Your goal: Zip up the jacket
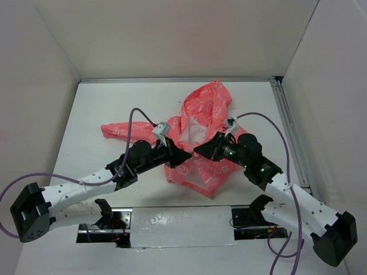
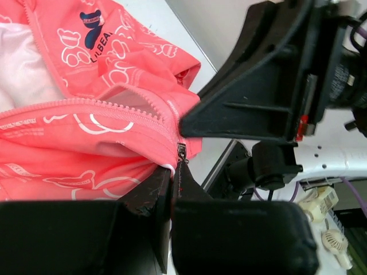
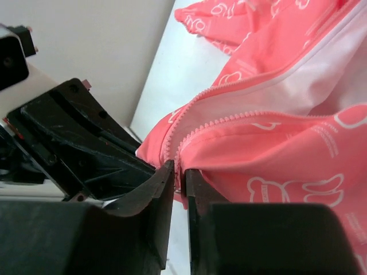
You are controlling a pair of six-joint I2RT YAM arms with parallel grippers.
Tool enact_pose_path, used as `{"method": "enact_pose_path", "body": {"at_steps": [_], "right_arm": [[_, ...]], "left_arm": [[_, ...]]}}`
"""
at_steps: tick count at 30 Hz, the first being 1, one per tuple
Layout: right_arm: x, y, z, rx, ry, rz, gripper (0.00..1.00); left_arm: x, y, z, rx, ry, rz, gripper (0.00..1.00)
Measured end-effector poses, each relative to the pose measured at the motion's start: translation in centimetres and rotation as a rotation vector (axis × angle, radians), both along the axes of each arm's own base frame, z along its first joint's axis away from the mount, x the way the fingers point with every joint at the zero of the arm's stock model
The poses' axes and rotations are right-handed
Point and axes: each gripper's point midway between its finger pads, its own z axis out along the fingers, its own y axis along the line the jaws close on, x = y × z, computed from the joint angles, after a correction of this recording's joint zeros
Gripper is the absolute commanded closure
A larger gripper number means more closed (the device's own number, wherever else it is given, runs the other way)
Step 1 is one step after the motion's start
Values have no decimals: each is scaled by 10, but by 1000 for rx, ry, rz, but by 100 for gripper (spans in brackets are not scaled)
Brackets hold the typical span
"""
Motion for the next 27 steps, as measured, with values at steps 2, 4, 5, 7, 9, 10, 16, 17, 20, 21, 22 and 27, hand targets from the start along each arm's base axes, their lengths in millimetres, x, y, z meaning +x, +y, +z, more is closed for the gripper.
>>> {"method": "enact_pose_path", "body": {"at_steps": [2,4,5,7,9,10,16,17,20,21,22,27], "right_arm": [[2,-2,2,-17,-17,-10,54],[4,-3,6,-33,-39,-18,29],[4,-3,7,-32,-40,-20,4],[2,-4,6,-44,-49,-14,0],[-2,-3,6,-53,-56,-3,1],[-4,-3,6,-53,-60,3,1],[-21,2,20,-16,-111,69,4],[-23,3,19,-11,-114,81,5],[-25,7,14,-4,-106,106,9],[-25,10,12,-3,-101,113,9],[-24,12,11,-1,-98,119,10],[-22,21,10,22,-95,152,17]], "left_arm": [[5,-2,2,3,25,18,100],[10,-2,3,2,47,36,100],[12,-2,4,2,55,45,100],[15,-2,6,0,77,59,100],[20,-1,9,-5,93,83,100],[23,0,11,-8,103,98,100],[32,5,13,-49,191,153,100],[33,6,13,-53,201,157,100],[33,7,15,-71,224,160,100],[32,7,16,-80,230,158,100],[31,7,18,-88,233,153,100],[25,9,31,-127,220,122,100]]}}
